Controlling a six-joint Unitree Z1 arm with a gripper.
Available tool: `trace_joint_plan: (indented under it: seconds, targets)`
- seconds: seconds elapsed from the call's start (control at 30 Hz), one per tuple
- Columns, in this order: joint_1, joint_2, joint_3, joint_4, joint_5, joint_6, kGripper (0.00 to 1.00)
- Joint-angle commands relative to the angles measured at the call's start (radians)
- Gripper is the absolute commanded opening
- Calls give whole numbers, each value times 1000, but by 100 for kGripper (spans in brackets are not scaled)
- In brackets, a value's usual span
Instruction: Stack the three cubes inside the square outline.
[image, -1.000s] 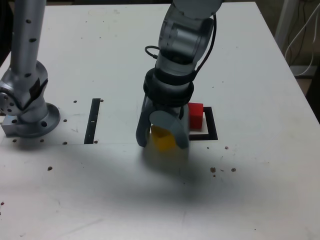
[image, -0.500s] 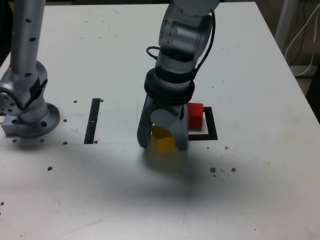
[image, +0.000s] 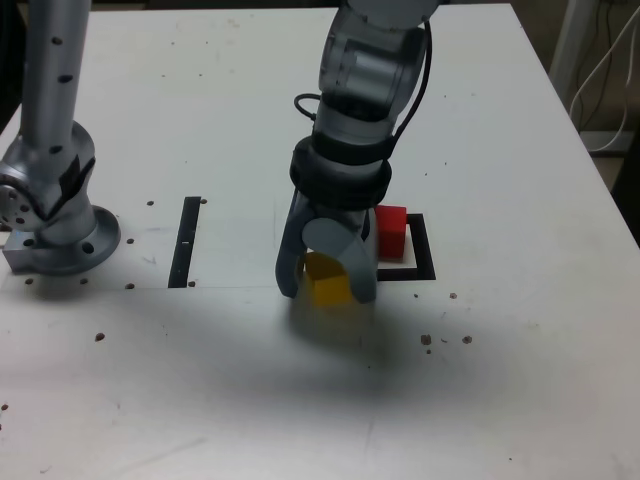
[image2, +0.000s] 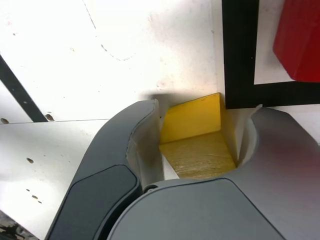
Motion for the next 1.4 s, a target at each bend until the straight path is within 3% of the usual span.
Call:
trace_joint_plan:
  seconds: [0.0,0.27,0.57,0.63,0.8,0.87,1.13,1.37]
  targets:
    - [5,-18,-3,27,4,3,38]
    - [37,-113,-80,187,54,41,38]
    - [40,-115,-163,218,93,112,39]
    - [41,-119,-158,226,87,114,49]
    - [41,-136,-121,235,54,114,89]
    - [41,-154,-102,229,49,114,96]
    - [20,-273,20,166,41,101,100]
    - [-109,-262,94,67,22,2,100]
